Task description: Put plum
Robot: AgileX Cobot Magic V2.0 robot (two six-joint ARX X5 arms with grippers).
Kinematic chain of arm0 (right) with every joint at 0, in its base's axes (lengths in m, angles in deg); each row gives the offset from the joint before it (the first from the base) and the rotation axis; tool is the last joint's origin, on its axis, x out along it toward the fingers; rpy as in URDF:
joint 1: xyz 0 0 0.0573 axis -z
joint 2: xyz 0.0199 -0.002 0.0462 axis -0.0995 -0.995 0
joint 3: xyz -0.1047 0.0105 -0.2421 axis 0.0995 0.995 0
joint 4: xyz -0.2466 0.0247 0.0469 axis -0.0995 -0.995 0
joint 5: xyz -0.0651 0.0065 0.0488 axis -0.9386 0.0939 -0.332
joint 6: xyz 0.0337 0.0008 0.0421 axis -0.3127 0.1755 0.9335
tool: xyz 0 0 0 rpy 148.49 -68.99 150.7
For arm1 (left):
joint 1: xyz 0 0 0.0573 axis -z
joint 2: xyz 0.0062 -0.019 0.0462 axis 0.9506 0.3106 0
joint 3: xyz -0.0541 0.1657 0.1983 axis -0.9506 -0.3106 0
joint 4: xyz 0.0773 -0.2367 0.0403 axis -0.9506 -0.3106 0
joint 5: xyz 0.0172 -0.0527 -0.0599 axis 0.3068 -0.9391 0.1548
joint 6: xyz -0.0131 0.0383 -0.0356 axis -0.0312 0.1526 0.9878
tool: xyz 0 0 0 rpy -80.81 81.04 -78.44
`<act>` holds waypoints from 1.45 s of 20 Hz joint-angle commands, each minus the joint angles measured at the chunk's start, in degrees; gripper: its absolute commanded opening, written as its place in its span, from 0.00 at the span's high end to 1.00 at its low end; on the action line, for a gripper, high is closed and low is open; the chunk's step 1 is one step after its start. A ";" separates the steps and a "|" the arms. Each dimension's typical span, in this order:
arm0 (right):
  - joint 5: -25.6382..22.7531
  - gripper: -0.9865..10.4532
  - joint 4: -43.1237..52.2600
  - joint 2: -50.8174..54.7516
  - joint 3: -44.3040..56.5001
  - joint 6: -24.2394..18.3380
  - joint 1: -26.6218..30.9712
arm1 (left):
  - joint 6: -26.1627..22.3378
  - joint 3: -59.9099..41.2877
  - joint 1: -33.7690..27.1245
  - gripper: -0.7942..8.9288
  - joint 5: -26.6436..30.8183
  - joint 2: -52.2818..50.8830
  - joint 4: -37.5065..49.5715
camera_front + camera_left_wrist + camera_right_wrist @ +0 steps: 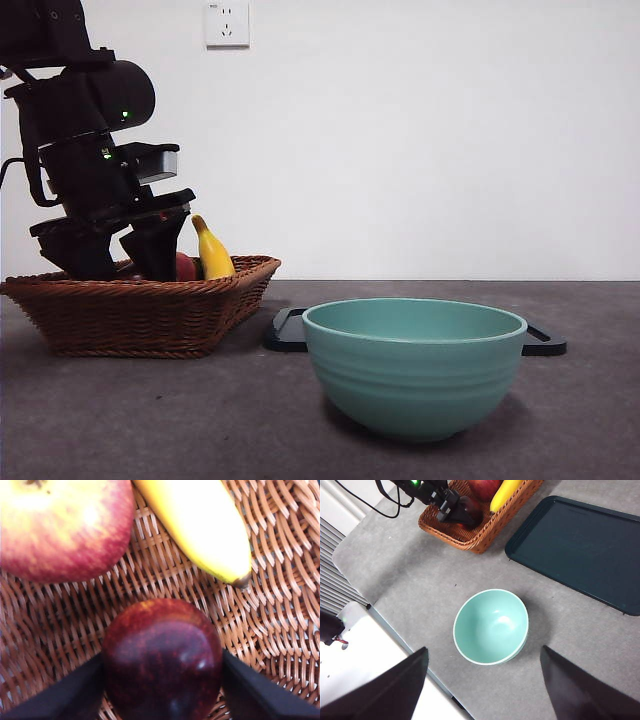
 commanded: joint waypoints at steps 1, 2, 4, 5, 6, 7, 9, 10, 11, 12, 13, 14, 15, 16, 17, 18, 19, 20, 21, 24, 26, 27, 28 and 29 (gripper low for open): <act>0.07 0.60 0.17 -0.31 -1.22 0.24 -0.24 | -0.83 1.33 0.28 0.64 0.04 0.85 -0.07; 0.07 0.60 0.17 -0.31 -1.22 0.22 -0.24 | -0.61 1.33 0.28 0.64 0.04 0.39 -0.22; 0.07 0.60 0.17 -0.31 -1.22 0.22 -0.24 | -0.09 1.33 0.31 0.64 0.02 -1.60 -0.42; 0.04 0.60 0.17 -0.31 -1.22 0.22 -0.24 | 0.17 1.33 0.44 0.64 0.02 -2.95 -0.59; 0.04 0.60 0.17 -0.31 -1.22 0.22 -0.24 | 0.17 1.33 0.63 0.64 0.00 -5.03 -1.14; 0.04 0.60 0.17 -0.31 -1.22 0.22 -0.24 | 0.20 1.33 0.94 0.64 0.00 -6.97 -1.68; 0.04 0.60 0.20 -0.31 -1.22 0.22 -0.24 | 0.22 1.33 2.16 0.64 -0.59 -12.13 -3.39; 0.04 0.60 0.20 -0.31 -1.22 0.22 -0.24 | 0.24 1.33 3.02 0.64 -1.64 -14.78 -4.26; 0.00 0.60 0.22 -0.31 -1.22 0.22 -0.22 | 0.33 1.33 4.17 0.64 -3.45 -17.38 -5.09; 0.00 0.60 0.22 -0.31 -1.22 0.22 -0.22 | 0.50 1.33 5.55 0.64 -5.64 -19.98 -5.92; 0.00 0.60 0.22 -0.31 -1.22 0.22 -0.24 | 0.83 1.33 7.17 0.64 -7.32 -22.25 -6.56; 0.00 0.60 0.22 -0.31 -1.22 0.22 -0.22 | 1.09 1.33 9.03 0.64 -8.41 -24.17 -7.10; 0.00 0.60 0.22 -0.31 -1.22 0.22 -0.24 | 1.16 1.33 11.17 0.64 -8.81 -25.68 -7.45; 0.00 0.60 0.22 -0.31 -1.22 0.22 -0.22 | 1.27 1.33 13.42 0.64 -8.81 -26.71 -7.80; 0.00 0.60 0.22 -0.31 -1.22 0.22 -0.22 | 1.27 1.33 15.78 0.64 -8.81 -27.21 -8.02; 0.00 0.60 0.20 -0.31 -1.22 0.22 -0.22 | 1.27 1.33 17.92 0.64 -8.79 -27.19 -8.11; 0.00 0.60 0.17 -0.31 -1.22 0.22 -0.22 | 1.27 1.33 20.00 0.64 -8.79 -26.82 -8.11; 0.00 0.60 0.20 -0.31 -1.22 0.22 -0.22 | 1.27 1.33 22.03 0.64 -8.76 -26.16 -8.04; -0.02 0.60 0.20 -0.31 -1.22 0.22 -0.22 | 1.27 1.33 24.04 0.64 -8.76 -25.22 -7.78; -0.02 0.60 0.22 -0.31 -1.22 0.22 -0.22 | 1.18 1.33 28.87 0.64 -8.74 -21.20 -6.58; -0.02 0.60 0.20 -0.31 -1.22 0.22 -0.22 | 0.90 1.33 31.30 0.64 -8.72 -17.75 -5.68; -0.02 0.60 0.20 -0.31 -1.22 0.22 -0.22 | 0.15 1.33 32.39 0.64 -8.68 -15.93 -5.03; -0.02 0.60 0.17 -0.31 -1.22 0.22 -0.22 | -0.15 1.33 33.22 0.64 -8.44 -14.08 -4.28; -0.02 0.60 0.17 -0.31 -1.22 0.22 -0.22 | -0.44 1.33 33.99 0.64 -8.31 -12.31 -3.67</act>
